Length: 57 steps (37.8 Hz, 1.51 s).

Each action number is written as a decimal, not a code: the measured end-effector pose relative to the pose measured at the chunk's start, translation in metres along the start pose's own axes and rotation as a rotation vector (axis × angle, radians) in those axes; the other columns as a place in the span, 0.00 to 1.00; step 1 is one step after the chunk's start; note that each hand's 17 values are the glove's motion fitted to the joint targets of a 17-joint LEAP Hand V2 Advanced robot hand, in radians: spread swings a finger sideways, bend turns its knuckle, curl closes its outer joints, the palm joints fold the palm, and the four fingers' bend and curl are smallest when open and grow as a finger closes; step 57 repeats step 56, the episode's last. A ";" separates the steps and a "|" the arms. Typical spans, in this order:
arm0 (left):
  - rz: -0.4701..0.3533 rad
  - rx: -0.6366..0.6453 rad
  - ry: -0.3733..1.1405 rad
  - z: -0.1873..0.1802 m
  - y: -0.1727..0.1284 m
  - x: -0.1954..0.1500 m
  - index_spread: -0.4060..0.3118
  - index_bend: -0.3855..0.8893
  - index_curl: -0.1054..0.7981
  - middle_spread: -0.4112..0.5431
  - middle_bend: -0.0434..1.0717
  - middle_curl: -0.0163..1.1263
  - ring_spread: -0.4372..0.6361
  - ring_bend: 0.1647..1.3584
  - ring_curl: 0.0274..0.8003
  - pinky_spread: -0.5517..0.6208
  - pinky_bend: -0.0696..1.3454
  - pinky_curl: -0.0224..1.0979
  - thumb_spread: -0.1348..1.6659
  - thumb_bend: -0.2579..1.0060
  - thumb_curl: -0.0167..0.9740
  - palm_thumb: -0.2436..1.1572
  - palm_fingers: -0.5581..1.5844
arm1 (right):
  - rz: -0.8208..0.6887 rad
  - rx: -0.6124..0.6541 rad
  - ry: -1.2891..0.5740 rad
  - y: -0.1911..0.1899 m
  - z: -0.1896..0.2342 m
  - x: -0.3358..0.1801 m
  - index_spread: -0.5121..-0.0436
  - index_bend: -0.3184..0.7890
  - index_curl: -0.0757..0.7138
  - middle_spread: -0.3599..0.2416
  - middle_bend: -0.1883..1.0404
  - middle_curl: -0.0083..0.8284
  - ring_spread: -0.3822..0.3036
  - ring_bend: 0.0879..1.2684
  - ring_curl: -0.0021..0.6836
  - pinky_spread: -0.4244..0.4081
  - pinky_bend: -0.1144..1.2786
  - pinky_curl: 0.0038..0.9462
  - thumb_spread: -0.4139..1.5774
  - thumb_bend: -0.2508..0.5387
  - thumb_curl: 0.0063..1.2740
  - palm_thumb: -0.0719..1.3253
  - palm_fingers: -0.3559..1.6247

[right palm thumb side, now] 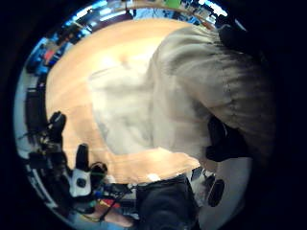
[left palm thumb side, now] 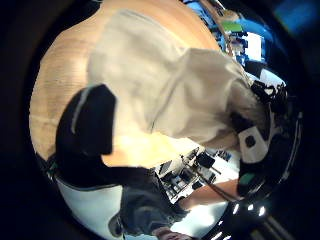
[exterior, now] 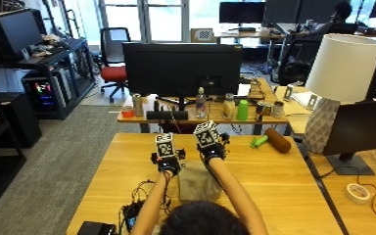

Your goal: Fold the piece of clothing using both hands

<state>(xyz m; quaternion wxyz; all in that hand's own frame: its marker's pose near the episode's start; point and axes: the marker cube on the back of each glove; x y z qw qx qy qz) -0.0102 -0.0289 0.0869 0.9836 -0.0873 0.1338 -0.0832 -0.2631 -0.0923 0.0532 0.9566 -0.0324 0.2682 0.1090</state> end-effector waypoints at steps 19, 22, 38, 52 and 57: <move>-0.268 -0.053 -0.115 -0.017 -0.042 -0.102 0.48 0.45 0.53 0.61 0.16 0.25 0.66 0.34 0.34 0.70 0.42 0.32 0.88 0.32 0.33 0.51 0.39 | -0.328 -0.689 -0.833 0.057 0.024 -0.132 0.48 0.23 0.07 0.53 0.26 0.50 0.29 0.69 0.70 0.13 0.85 0.47 0.68 0.29 0.29 0.80 0.55; -0.258 -0.057 -0.105 -0.014 -0.042 -0.105 0.49 0.44 0.53 0.62 0.17 0.24 0.66 0.34 0.34 0.70 0.41 0.32 0.89 0.32 0.33 0.51 0.39 | -0.323 -0.620 -0.904 0.045 0.026 -0.125 0.51 0.25 0.07 0.56 0.27 0.49 0.30 0.70 0.69 0.15 0.85 0.46 0.71 0.28 0.29 0.78 0.54; -0.151 -0.085 -0.113 -0.004 -0.046 -0.076 0.50 0.43 0.53 0.62 0.17 0.23 0.66 0.34 0.34 0.70 0.41 0.33 0.86 0.26 0.32 0.46 0.39 | -0.251 -0.007 -0.720 -0.028 0.018 0.010 0.52 0.38 0.20 0.58 0.37 0.53 0.43 0.50 0.59 0.43 0.65 0.37 0.77 0.30 0.29 0.74 0.49; -0.097 -0.041 -0.156 -0.010 -0.044 -0.047 0.50 0.43 0.53 0.62 0.17 0.23 0.66 0.35 0.34 0.70 0.41 0.34 0.84 0.22 0.30 0.45 0.39 | -0.293 0.026 -0.757 -0.018 0.041 0.050 0.50 0.37 0.25 0.58 0.36 0.52 0.47 0.46 0.57 0.54 0.59 0.34 0.79 0.30 0.29 0.72 0.49; -0.065 -0.057 -0.168 -0.010 -0.041 -0.041 0.50 0.43 0.53 0.63 0.17 0.23 0.66 0.34 0.35 0.70 0.41 0.34 0.83 0.21 0.29 0.46 0.39 | -0.308 -0.050 -0.757 -0.035 0.055 0.045 0.50 0.38 0.27 0.58 0.36 0.52 0.48 0.45 0.57 0.55 0.56 0.34 0.79 0.30 0.29 0.72 0.49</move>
